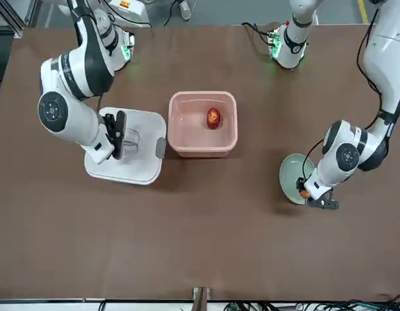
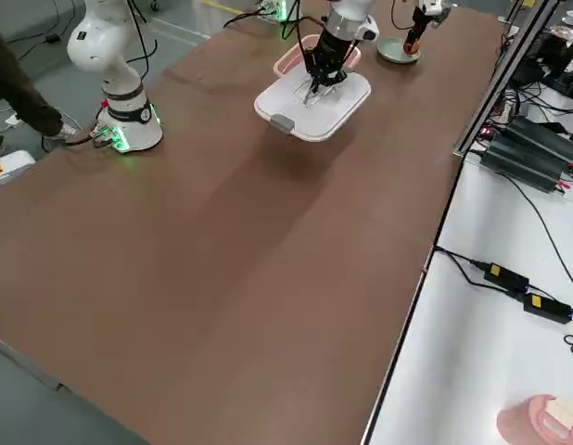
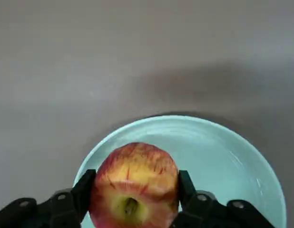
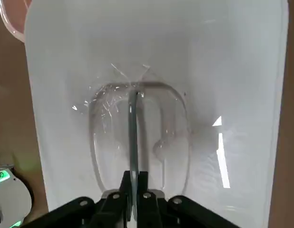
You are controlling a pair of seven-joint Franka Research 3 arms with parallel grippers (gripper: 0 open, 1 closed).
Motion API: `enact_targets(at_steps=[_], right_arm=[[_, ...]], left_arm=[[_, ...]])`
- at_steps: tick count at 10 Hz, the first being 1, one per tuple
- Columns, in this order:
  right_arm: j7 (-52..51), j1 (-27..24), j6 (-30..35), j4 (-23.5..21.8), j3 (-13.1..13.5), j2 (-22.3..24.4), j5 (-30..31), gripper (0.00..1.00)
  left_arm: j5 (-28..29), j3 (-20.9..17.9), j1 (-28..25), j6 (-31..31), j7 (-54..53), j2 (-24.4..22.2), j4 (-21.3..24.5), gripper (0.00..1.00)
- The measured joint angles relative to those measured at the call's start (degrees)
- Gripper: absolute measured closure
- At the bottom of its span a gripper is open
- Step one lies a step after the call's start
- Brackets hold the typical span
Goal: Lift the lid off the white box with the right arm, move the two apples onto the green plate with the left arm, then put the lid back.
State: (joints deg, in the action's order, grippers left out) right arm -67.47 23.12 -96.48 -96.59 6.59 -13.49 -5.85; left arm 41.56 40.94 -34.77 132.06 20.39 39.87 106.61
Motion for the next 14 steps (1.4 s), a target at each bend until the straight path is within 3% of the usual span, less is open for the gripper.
enact_targets(at_steps=[1,2,4,5,8,10,12,14], right_arm=[[-0.1,0.1,0.0,0.0,0.0,0.0,0.0,0.93],[-0.1,0.1,0.0,0.0,0.0,0.0,0.0,0.93],[-0.1,0.3,-0.1,0.1,0.0,0.0,0.0,0.93],[-0.1,0.3,-0.1,0.1,0.0,0.0,0.0,0.93],[-0.2,0.3,-0.4,0.1,0.0,0.0,0.1,0.93],[-0.3,0.4,-0.4,0.1,0.0,0.0,0.1,0.93],[-0.8,0.4,-0.4,0.1,0.0,0.0,0.1,0.93],[-1.0,0.4,-0.4,0.1,0.0,0.0,0.2,0.93]], left_arm=[[0.2,0.0,-0.1,0.0,0.0,0.0,0.0,0.18],[0.3,0.0,-0.3,0.0,0.0,-0.1,0.1,0.03],[0.3,1.0,-1.2,-0.7,0.0,-2.6,1.0,0.01],[-1.3,3.1,-1.8,-3.2,0.0,-5.7,1.7,0.01],[-13.4,12.7,-1.9,-11.9,4.8,-16.5,2.6,0.01],[-15.5,21.0,-1.0,-12.7,16.2,-18.7,3.7,0.01],[-15.8,25.2,4.2,-12.7,28.1,-18.4,3.7,0.01],[-15.9,25.4,12.0,-12.7,36.4,-17.9,3.7,0.01]])
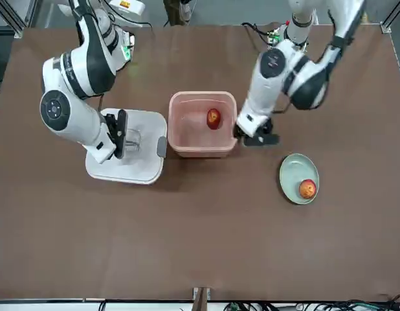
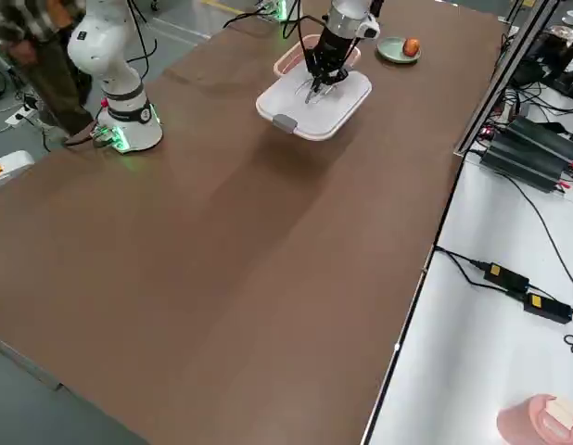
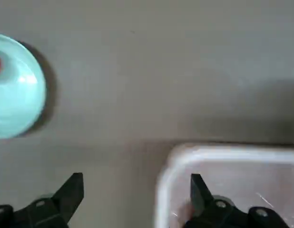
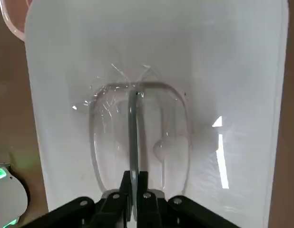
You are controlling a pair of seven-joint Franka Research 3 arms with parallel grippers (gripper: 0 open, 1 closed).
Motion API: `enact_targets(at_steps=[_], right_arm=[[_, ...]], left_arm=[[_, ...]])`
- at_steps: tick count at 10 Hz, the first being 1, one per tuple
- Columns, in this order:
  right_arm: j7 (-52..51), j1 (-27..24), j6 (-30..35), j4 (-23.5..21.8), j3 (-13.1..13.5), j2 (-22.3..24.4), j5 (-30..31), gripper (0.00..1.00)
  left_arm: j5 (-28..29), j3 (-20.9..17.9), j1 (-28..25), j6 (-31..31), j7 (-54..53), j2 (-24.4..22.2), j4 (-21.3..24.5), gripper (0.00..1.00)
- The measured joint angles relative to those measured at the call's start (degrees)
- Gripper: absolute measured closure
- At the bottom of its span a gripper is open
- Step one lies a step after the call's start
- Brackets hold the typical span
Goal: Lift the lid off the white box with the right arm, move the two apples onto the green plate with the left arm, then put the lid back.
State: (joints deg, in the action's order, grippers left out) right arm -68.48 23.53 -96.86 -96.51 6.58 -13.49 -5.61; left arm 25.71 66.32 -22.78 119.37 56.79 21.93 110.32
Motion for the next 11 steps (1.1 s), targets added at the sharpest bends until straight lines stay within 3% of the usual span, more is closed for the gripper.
enact_targets(at_steps=[3,6,8,11], right_arm=[[-1.0,0.0,0.0,0.0,0.0,0.0,0.3,0.93],[-1.7,-0.1,0.0,0.0,0.1,0.0,0.4,0.93],[-3.0,-0.2,-0.1,0.1,0.2,0.0,0.4,0.93],[-4.1,-0.2,-0.7,0.1,0.1,0.0,0.6,0.93]], left_arm=[[0.3,-0.6,8.4,0.1,8.5,4.6,0.2,0.03],[7.3,-4.5,16.6,1.9,16.3,10.5,0.7,0.03],[14.2,-6.1,19.5,3.7,21.9,15.1,0.8,0.03],[16.1,-6.2,21.0,5.7,25.1,19.2,1.1,0.03]])
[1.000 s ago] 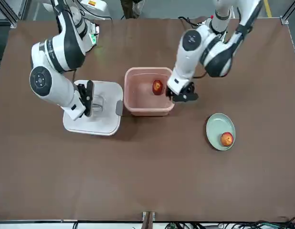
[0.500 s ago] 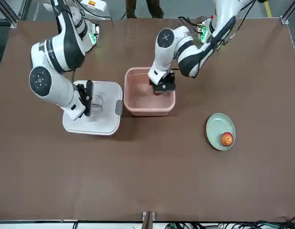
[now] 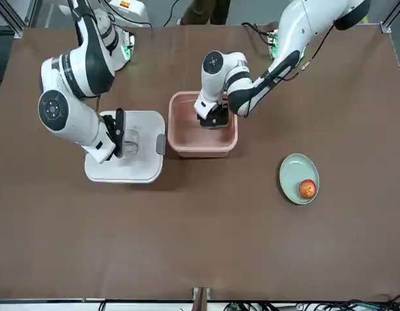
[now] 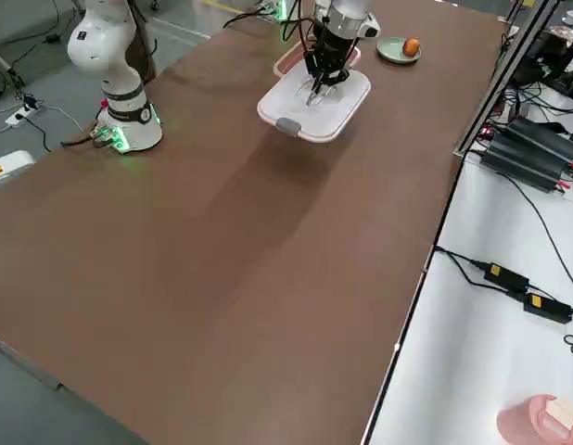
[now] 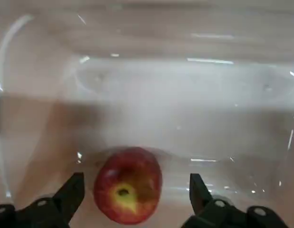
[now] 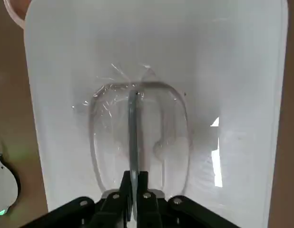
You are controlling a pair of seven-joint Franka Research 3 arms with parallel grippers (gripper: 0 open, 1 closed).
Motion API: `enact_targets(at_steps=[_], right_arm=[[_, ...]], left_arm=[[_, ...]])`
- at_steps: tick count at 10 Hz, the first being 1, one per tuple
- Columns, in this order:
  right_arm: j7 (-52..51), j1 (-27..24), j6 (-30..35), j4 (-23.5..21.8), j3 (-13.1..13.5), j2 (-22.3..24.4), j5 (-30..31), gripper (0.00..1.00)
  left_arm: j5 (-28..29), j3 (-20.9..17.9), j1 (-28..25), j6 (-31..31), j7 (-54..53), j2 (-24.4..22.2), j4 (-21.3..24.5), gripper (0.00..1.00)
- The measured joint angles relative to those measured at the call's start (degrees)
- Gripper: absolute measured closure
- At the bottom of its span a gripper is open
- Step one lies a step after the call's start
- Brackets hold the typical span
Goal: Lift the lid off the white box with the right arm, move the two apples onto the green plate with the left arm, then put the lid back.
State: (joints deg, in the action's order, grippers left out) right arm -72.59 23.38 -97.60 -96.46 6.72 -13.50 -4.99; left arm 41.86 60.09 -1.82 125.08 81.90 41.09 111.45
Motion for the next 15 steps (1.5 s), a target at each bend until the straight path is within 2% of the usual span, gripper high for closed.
enact_targets(at_steps=[5,9,12,15], right_arm=[[-0.1,0.1,-0.2,0.0,-0.1,0.0,0.4,0.93],[-0.2,0.2,-0.2,0.0,-0.1,0.0,0.6,0.93],[-0.5,0.8,-0.1,-0.1,-0.1,0.0,1.2,0.93],[-0.5,1.4,-0.1,-0.2,-0.2,-0.2,1.7,0.93]], left_arm=[[0.1,-1.6,3.2,2.0,1.6,0.3,3.3,0.02],[0.2,-2.1,3.1,1.8,1.6,0.3,3.7,0.02],[3.3,-2.7,3.3,1.7,1.6,0.3,4.1,0.02],[3.9,-3.7,3.5,1.7,1.6,0.3,4.1,0.04]])
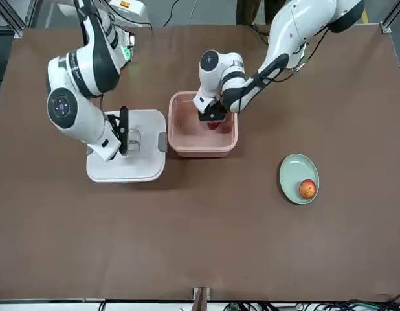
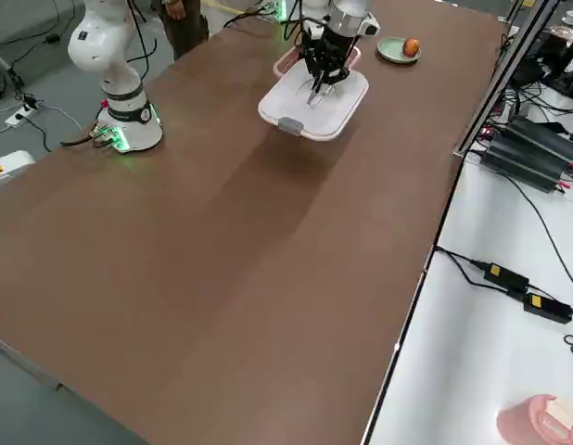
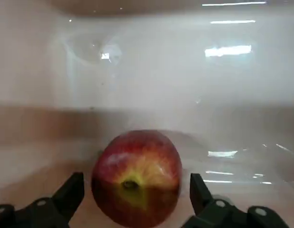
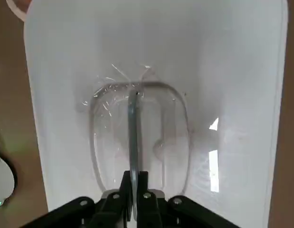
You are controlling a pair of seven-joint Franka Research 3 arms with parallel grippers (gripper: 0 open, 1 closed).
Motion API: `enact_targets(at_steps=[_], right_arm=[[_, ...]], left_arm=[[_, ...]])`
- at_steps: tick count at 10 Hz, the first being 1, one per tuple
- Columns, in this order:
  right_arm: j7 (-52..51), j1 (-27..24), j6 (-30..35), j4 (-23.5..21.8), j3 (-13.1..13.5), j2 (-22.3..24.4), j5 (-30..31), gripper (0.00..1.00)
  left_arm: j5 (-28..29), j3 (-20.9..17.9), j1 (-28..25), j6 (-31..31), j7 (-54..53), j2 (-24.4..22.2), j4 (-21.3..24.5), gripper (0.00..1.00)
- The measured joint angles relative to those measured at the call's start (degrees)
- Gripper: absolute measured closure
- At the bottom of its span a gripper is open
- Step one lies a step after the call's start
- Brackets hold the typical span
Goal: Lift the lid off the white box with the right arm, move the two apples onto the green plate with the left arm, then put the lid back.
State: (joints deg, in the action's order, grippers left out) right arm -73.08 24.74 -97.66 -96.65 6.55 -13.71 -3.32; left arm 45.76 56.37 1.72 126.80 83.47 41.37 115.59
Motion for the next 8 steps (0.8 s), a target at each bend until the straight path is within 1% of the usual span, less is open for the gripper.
enact_targets(at_steps=[1,3,4,7,8], right_arm=[[0.0,0.0,0.0,0.0,0.0,0.0,0.0,0.93],[-0.1,0.1,0.0,0.0,0.0,0.0,0.1,0.93],[-0.1,0.2,0.0,0.0,0.0,0.0,0.1,0.93],[-0.1,0.6,-0.1,0.0,0.0,0.0,0.1,0.93],[-0.1,0.6,-0.1,0.0,0.0,0.0,0.1,0.93]], left_arm=[[0.0,-0.2,0.0,0.0,0.0,0.0,0.0,0.05],[1.2,-0.5,0.0,0.2,0.0,0.0,-0.1,0.21],[1.3,-0.5,0.0,0.1,0.0,0.0,-0.1,0.23],[1.2,-0.1,-0.7,-0.2,0.2,-0.1,-0.4,0.24],[1.0,1.3,-1.9,-1.6,0.2,-0.1,-0.9,0.24]])
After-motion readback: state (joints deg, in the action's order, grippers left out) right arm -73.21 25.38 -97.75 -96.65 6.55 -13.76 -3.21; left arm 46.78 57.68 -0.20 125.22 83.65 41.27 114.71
